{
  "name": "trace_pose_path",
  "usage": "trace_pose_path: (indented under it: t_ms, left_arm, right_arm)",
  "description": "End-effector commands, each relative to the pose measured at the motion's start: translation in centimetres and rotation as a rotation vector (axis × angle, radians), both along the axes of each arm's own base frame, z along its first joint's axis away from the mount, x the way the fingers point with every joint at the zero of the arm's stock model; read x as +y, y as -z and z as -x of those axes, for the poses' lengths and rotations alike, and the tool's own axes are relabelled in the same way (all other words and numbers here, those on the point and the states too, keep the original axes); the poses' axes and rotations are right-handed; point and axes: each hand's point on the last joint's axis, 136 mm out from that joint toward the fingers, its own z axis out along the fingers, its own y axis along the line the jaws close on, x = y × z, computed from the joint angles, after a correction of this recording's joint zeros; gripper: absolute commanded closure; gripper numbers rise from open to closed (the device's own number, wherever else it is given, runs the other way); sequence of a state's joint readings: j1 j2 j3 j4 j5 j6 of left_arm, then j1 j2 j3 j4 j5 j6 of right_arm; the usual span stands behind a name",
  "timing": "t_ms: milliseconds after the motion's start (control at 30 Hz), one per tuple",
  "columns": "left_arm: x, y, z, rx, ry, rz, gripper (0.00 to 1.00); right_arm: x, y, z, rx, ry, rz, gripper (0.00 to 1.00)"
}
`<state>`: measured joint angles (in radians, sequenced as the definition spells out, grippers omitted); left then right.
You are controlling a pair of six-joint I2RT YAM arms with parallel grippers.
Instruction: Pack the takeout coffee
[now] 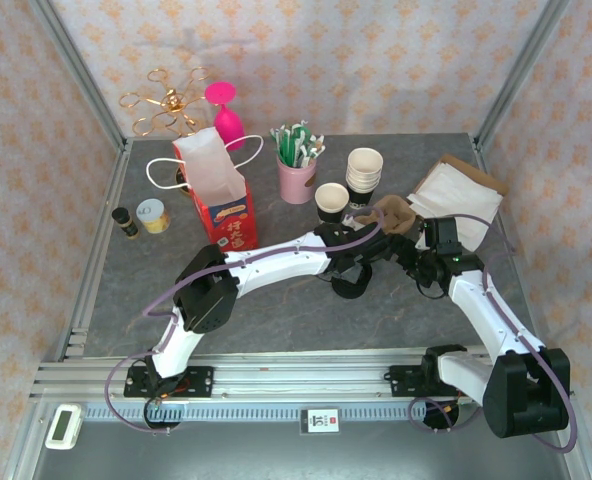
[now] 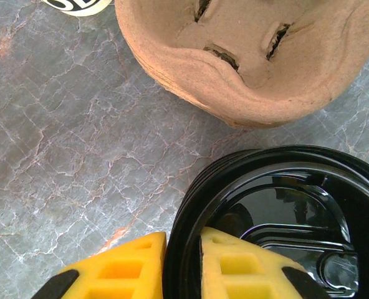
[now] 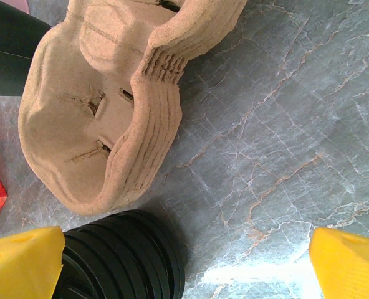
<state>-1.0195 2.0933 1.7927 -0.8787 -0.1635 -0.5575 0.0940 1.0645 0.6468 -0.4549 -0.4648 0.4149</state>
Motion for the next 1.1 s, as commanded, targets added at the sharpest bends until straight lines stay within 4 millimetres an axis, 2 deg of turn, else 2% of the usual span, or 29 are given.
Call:
trace_pose_path:
  t_ms: [0, 333, 633, 900, 1067]
  left_arm:
    - [-0.5, -1.6, 0.1, -0.011, 0.016, 0.03, 0.82]
    - [-0.9, -2.7, 0.2, -0.022, 0.004, 0.082, 0.82]
    - [-1.1, -3.6, 0.2, -0.027, -0.004, 0.145, 0.83]
    - [-0.3, -3.5, -0.1, -0.028, -0.057, 0.165, 0.84]
    - [-0.4, -4.9, -0.6, -0.05, -0.081, 0.233, 0.84]
  right_arm:
    - [-0.2, -0.6, -0.2, -0.028, -0.001, -0.001, 0.0]
    - [-0.6, -2.2, -0.5, -0.063, 0.022, -0.022, 0.0]
    - [-0.6, -2.5, -0.3, -0.061, 0.026, -0.046, 0.0]
    - [-0.4, -3.0, -0.2, -0.067, 0.024, -0.058, 0.0]
    - [-0.3, -4.0, -0.3, -0.09, 0.025, -0.072, 0.0]
